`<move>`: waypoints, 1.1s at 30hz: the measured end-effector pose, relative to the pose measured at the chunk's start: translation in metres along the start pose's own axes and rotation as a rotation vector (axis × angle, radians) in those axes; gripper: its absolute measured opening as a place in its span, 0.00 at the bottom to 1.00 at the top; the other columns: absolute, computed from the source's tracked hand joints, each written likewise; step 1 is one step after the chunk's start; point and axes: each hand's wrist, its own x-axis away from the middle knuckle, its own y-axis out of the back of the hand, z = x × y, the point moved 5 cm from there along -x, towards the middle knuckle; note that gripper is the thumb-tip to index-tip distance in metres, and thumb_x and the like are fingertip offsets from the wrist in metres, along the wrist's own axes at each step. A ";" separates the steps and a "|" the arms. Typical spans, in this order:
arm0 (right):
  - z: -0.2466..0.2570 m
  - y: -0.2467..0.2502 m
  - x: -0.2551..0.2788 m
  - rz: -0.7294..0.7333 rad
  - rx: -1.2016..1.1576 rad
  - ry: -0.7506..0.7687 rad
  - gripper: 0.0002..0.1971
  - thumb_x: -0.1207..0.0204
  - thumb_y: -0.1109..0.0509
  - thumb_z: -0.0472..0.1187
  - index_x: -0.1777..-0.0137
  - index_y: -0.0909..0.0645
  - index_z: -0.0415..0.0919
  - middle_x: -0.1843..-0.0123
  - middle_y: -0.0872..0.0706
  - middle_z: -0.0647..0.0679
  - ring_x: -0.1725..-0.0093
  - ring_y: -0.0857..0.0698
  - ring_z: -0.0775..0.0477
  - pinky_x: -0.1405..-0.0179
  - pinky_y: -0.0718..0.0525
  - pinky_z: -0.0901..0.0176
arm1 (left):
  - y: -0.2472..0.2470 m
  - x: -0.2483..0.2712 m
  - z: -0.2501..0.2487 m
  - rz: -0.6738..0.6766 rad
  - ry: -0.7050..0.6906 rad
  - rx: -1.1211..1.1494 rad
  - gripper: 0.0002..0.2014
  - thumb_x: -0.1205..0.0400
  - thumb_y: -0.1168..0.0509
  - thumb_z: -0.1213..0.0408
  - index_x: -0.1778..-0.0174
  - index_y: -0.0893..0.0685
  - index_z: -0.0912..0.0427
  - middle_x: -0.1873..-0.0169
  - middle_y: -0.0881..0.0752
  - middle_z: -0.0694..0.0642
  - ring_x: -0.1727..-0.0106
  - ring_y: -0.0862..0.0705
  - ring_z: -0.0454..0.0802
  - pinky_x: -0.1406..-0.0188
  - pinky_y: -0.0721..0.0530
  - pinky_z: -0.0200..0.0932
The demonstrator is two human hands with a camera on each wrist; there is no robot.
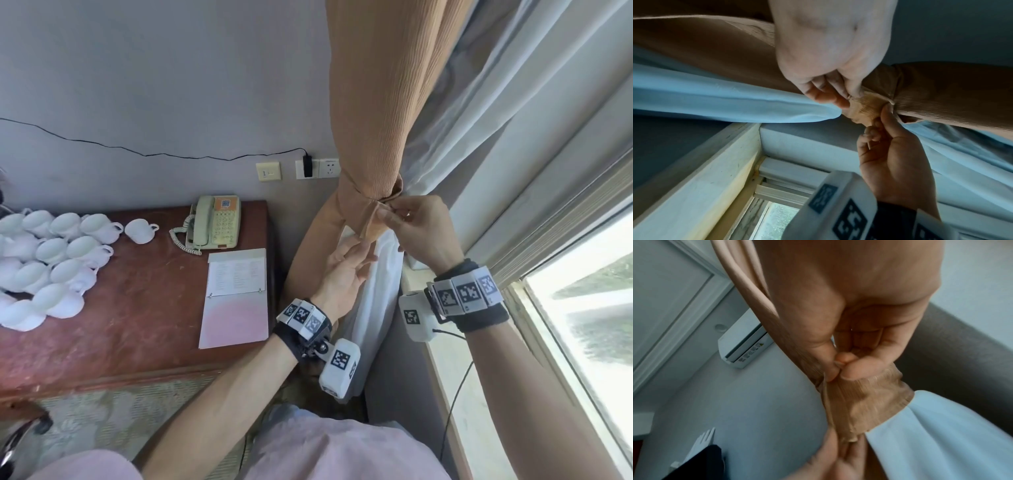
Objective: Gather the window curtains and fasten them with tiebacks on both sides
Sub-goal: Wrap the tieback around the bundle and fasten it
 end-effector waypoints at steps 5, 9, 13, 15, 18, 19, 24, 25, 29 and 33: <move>0.002 -0.003 0.002 -0.066 0.066 0.071 0.08 0.16 0.25 0.46 0.48 0.07 0.43 0.64 0.14 0.57 0.65 0.17 0.56 0.60 0.21 0.57 | 0.004 0.006 -0.012 -0.094 -0.065 -0.046 0.11 0.10 0.33 0.63 0.55 0.08 0.49 0.60 0.10 0.41 0.72 0.30 0.38 0.73 0.33 0.30; 0.008 -0.005 0.002 -0.084 0.087 0.062 0.09 0.17 0.25 0.48 0.46 0.06 0.44 0.59 0.10 0.51 0.54 0.12 0.47 0.53 0.14 0.52 | 0.006 0.010 -0.024 -0.137 -0.062 -0.085 0.10 0.10 0.32 0.61 0.56 0.10 0.50 0.49 0.06 0.48 0.74 0.34 0.39 0.74 0.35 0.31; 0.012 -0.011 -0.002 -0.121 0.081 0.015 0.10 0.18 0.26 0.52 0.48 0.07 0.48 0.59 0.08 0.50 0.54 0.09 0.43 0.52 0.09 0.46 | 0.005 0.011 -0.030 -0.175 -0.091 -0.133 0.05 0.13 0.29 0.64 0.43 0.10 0.58 0.48 0.11 0.51 0.74 0.31 0.38 0.72 0.33 0.31; 0.013 -0.014 -0.003 -0.136 0.104 0.003 0.11 0.18 0.27 0.54 0.50 0.07 0.49 0.61 0.10 0.53 0.54 0.10 0.43 0.53 0.10 0.47 | 0.002 0.010 -0.030 -0.185 -0.075 -0.119 0.10 0.15 0.27 0.66 0.38 0.11 0.60 0.47 0.15 0.57 0.75 0.30 0.37 0.73 0.31 0.30; 0.011 -0.015 -0.003 -0.155 0.198 0.014 0.15 0.18 0.28 0.60 0.53 0.09 0.49 0.64 0.13 0.52 0.56 0.11 0.40 0.59 0.16 0.52 | 0.000 0.003 -0.032 -0.238 -0.024 -0.079 0.09 0.18 0.24 0.60 0.42 0.11 0.54 0.41 0.12 0.59 0.78 0.30 0.36 0.75 0.31 0.30; 0.011 -0.015 -0.003 -0.157 0.229 0.027 0.16 0.18 0.28 0.61 0.53 0.09 0.50 0.64 0.14 0.52 0.57 0.11 0.38 0.60 0.19 0.53 | 0.000 0.002 -0.032 -0.246 0.004 -0.057 0.08 0.18 0.23 0.58 0.45 0.10 0.53 0.44 0.12 0.58 0.78 0.31 0.36 0.76 0.32 0.30; 0.008 -0.016 0.007 -0.165 0.380 0.123 0.16 0.22 0.26 0.65 0.51 0.12 0.53 0.57 0.13 0.51 0.56 0.12 0.38 0.60 0.16 0.50 | 0.002 0.000 -0.035 -0.253 0.092 0.007 0.03 0.14 0.28 0.59 0.51 0.11 0.54 0.59 0.10 0.48 0.80 0.34 0.39 0.80 0.38 0.33; 0.007 -0.018 0.010 -0.182 0.385 0.131 0.16 0.23 0.24 0.64 0.51 0.12 0.53 0.53 0.16 0.52 0.54 0.13 0.40 0.61 0.17 0.50 | 0.002 0.001 -0.037 -0.258 0.101 -0.008 0.04 0.15 0.28 0.59 0.48 0.12 0.54 0.54 0.09 0.50 0.80 0.34 0.39 0.80 0.37 0.33; -0.012 -0.026 0.009 -0.262 0.089 0.163 0.15 0.26 0.17 0.52 0.46 0.11 0.46 0.32 0.25 0.44 0.37 0.20 0.52 0.46 0.16 0.54 | 0.005 0.003 -0.047 -0.260 0.113 -0.169 0.11 0.16 0.26 0.57 0.40 0.10 0.56 0.43 0.06 0.54 0.76 0.33 0.40 0.80 0.35 0.32; -0.027 -0.035 0.004 -0.242 -0.305 0.187 0.12 0.27 0.15 0.42 0.50 0.16 0.48 0.31 0.22 0.42 0.33 0.17 0.56 0.34 0.11 0.46 | 0.009 -0.002 -0.075 -0.365 -0.142 -0.600 0.17 0.23 0.18 0.58 0.48 0.12 0.65 0.55 0.10 0.57 0.71 0.21 0.39 0.72 0.25 0.33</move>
